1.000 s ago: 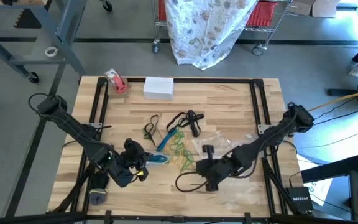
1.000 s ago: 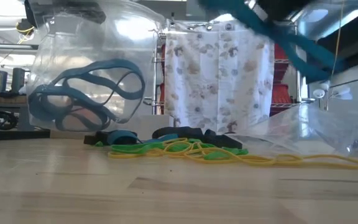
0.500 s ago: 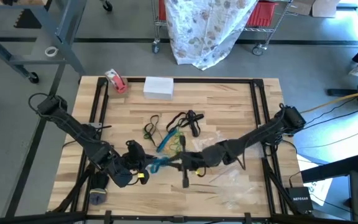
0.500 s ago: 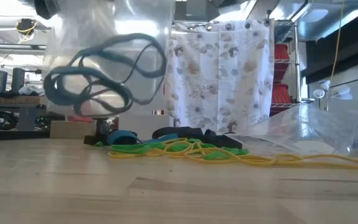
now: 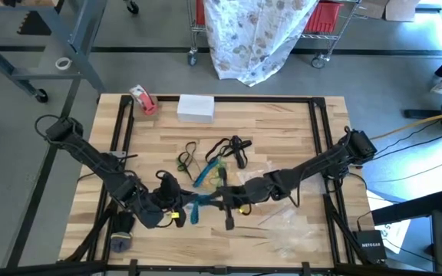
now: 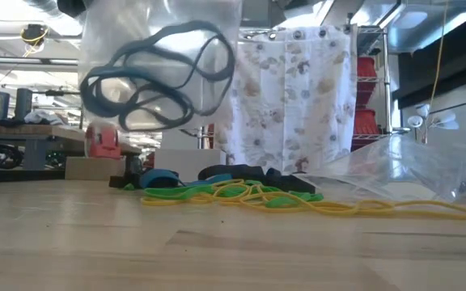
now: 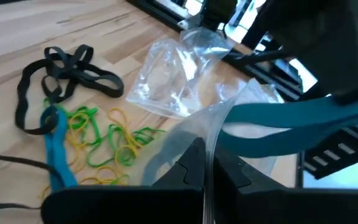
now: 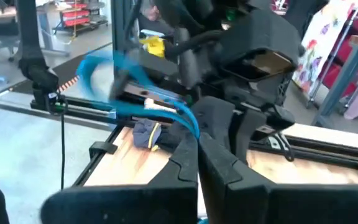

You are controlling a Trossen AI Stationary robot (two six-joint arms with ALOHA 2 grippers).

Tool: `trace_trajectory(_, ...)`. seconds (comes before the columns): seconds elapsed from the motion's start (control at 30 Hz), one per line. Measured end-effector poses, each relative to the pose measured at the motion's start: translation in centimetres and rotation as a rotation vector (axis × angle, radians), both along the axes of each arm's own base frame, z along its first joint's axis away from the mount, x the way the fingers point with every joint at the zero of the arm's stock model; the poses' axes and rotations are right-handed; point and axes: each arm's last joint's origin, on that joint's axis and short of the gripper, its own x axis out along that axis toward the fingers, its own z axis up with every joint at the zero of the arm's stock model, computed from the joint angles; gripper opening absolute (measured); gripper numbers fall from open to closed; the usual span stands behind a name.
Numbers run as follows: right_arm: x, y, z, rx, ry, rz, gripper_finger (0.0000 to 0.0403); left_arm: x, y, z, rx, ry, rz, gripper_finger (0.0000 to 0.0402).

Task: Sort rubber bands
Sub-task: Put the blue rubber band into the transparent zip bag

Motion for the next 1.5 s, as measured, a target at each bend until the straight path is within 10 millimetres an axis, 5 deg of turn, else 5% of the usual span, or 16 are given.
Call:
trace_trajectory(0.2, -0.2, -0.3, -1.0, 0.006, 0.097, -0.102, 0.001, 0.2, 0.1, 0.1, 0.004, -0.008, 0.002, 0.0)
trace_trajectory(0.33, -0.5, -0.5, -1.3, 0.045, 0.159, -0.129, 0.0061, 0.1, 0.1, 0.1, 0.007, -0.003, -0.001, 0.0)
trace_trajectory(0.67, -4.3, -0.4, 2.2, -0.013, 0.362, -0.102, 0.0185, 0.0, 0.2, -0.2, 0.01, 0.018, 0.006, 0.0)
trace_trajectory(1.0, -3.5, 0.5, -0.8, -0.078, 0.469, -0.067, 0.0178, 0.1, 1.0, -0.9, -0.112, 0.105, 0.012, 0.0)
trace_trajectory(1.27, -0.3, 2.4, -2.9, -0.264, 0.24, -0.066, 0.0168, 1.0, 2.5, -1.0, -0.127, 0.1, 0.079, 0.0)
trace_trajectory(1.5, 1.9, 2.9, -6.0, -0.595, 0.13, -0.172, 0.0167, 1.1, 2.7, -1.1, -0.114, 0.106, 0.082, 0.0)
